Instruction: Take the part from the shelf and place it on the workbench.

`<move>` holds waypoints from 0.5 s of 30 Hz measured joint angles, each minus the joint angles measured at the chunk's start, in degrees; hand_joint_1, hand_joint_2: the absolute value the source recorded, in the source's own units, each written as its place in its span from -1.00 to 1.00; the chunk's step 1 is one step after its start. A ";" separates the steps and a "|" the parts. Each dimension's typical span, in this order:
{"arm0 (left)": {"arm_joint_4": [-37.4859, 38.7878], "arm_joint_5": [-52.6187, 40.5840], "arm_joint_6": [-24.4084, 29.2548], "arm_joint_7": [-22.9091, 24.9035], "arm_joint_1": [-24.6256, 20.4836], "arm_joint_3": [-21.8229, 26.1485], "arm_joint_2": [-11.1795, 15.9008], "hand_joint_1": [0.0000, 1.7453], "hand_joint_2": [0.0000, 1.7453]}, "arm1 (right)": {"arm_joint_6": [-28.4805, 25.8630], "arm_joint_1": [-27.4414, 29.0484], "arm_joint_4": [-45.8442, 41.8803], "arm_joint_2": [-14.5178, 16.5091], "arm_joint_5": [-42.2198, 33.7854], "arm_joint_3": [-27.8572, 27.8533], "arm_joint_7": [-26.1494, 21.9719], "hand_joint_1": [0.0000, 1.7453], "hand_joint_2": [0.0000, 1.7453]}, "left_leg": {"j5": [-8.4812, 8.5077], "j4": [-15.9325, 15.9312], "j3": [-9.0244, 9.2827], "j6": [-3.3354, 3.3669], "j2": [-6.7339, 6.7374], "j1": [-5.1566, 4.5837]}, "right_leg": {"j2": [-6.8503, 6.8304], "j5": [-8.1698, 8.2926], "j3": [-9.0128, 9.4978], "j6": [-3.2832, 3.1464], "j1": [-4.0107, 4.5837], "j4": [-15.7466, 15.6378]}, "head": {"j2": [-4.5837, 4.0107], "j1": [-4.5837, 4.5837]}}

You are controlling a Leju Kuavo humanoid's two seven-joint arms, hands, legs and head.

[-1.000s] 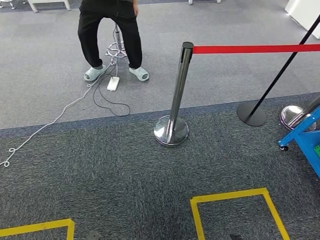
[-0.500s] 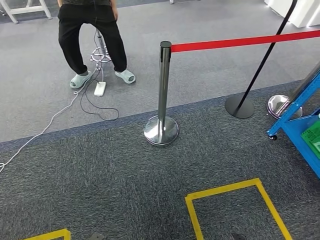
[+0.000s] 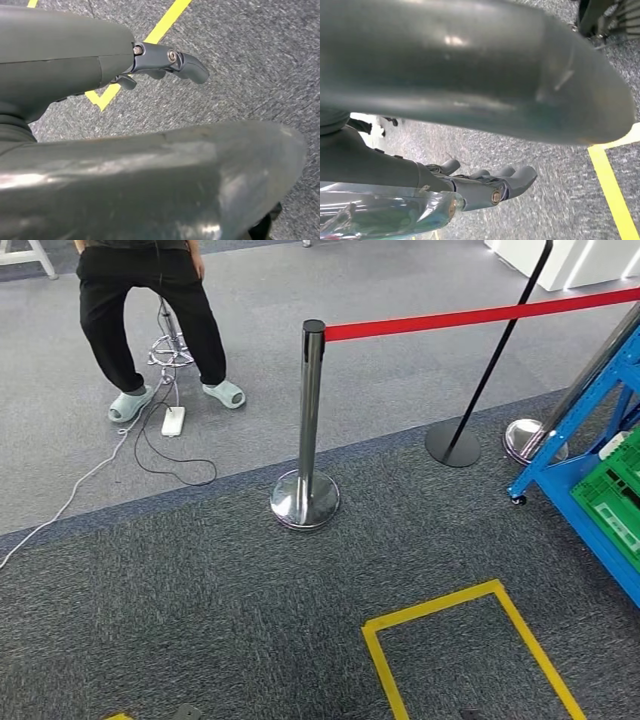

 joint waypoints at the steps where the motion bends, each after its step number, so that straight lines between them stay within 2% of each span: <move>1: 0.00 -0.01 -0.01 0.00 -0.02 0.00 -0.01 -1.00 -1.00 | 0.20 -0.03 0.00 0.00 -0.14 0.00 -0.04 -1.00 -1.00 | -0.15 -0.01 0.19 -0.06 0.36 -0.01 | -1.00 2.25 2.26 -0.37 0.25 -4.44 | 0.00 0.02; 2: 0.00 -0.01 -0.02 0.00 -0.01 0.00 -0.01 -1.00 -1.00 | 0.43 -0.17 0.00 0.00 -0.30 0.00 -0.08 -1.00 -1.00 | -0.33 0.05 0.35 -0.22 0.74 -0.13 | -2.30 3.95 4.41 -0.66 0.63 -8.57 | 0.01 0.02; 3: 0.00 -0.01 -0.04 0.00 0.02 0.00 -0.01 -1.00 -1.00 | 0.64 -0.37 0.00 0.00 -0.43 0.00 -0.12 -1.00 -1.00 | -0.48 0.11 0.42 -0.43 1.14 -0.28 | -3.36 4.94 6.04 -0.92 0.92 -11.81 | 0.01 0.04; 4: 0.00 -0.01 -0.07 0.00 0.05 0.00 0.00 -1.00 -1.00 | 0.78 -0.54 0.00 0.00 -0.48 0.01 -0.15 -1.00 -1.00 | -0.56 0.17 0.42 -0.63 1.61 -0.42 | -3.98 5.14 6.78 -1.09 1.16 -13.46 | 0.01 0.02; 5: 0.00 -0.01 -0.10 0.00 0.06 0.00 0.01 -1.00 -1.00 | 0.88 -0.62 0.00 0.00 -0.50 0.01 -0.15 -1.00 -1.00 | -0.57 0.15 0.42 -0.82 2.17 -0.55 | -3.78 4.94 6.93 -1.16 1.30 -14.02 | 0.01 0.00; 7: 0.00 0.00 -0.14 0.00 -0.03 0.00 0.02 -1.00 -1.00 | 1.04 -0.41 0.00 0.00 -0.54 0.01 -0.13 -1.00 -1.00 | -0.86 0.13 0.53 -1.30 2.86 -0.48 | -2.45 4.94 6.93 -1.58 1.16 -14.52 | 0.00 -0.03; 8: 0.00 0.00 -0.14 -0.02 -0.10 0.00 0.04 -1.00 -1.00 | 1.08 -0.30 0.00 -0.01 -0.56 -0.02 -0.10 -1.00 -1.00 | -1.67 0.90 0.27 -1.59 2.35 -0.41 | -1.86 5.11 6.99 -1.91 1.04 -14.73 | -0.01 -0.02; 9: 0.00 0.00 -0.11 -0.04 -0.15 0.00 0.05 -1.00 -1.00 | 1.08 -0.32 0.00 -0.01 -0.58 -0.03 -0.11 -1.00 -1.00 | -3.12 2.97 -0.61 -1.85 1.53 -0.33 | -1.25 5.31 7.06 -2.28 0.89 -14.95 | -0.01 -0.04; 11: 0.00 0.02 -0.02 -0.10 -0.10 0.00 0.09 -1.00 -1.00 | 1.08 -0.54 0.01 -0.02 -0.58 -0.05 -0.17 -1.00 -1.00 | -7.17 10.71 -4.30 -2.09 -0.21 -0.26 | 0.02 5.60 7.01 -2.78 0.76 -15.14 | 0.00 -0.13; 12: 0.00 0.05 0.05 -0.13 -0.04 0.00 0.10 -1.00 -1.00 | 1.02 -0.60 0.01 -0.02 -0.55 -0.04 -0.23 -1.00 -1.00 | -8.71 14.78 -6.36 -2.14 -0.52 -0.26 | 0.69 5.68 6.97 -2.90 0.75 -15.17 | 0.01 -0.15; 13: 0.00 0.10 0.14 -0.16 0.01 0.00 0.11 -1.00 -1.00 | 0.89 -0.56 0.02 -0.02 -0.49 -0.04 -0.27 -1.00 -1.00 | -9.18 17.37 -7.77 -2.16 -0.67 -0.24 | 1.39 5.73 6.97 -2.94 0.72 -15.20 | 0.01 -0.15; 14: 0.00 0.15 0.23 -0.19 0.04 0.00 0.13 -1.00 -1.00 | 0.72 -0.47 0.02 -0.02 -0.42 -0.04 -0.31 -1.00 -1.00 | -8.46 17.84 -8.18 -2.18 -0.75 -0.19 | 2.10 5.78 6.99 -2.92 0.67 -15.20 | 0.01 -0.14; 15: 0.00 0.20 0.33 -0.22 0.04 0.00 0.13 -1.00 -1.00 | 0.55 -0.40 0.02 -0.02 -0.35 -0.04 -0.34 -1.00 -1.00 | -6.69 16.13 -7.47 -2.23 -0.90 -0.08 | 2.85 5.82 7.03 -2.83 0.57 -15.18 | 0.01 -0.13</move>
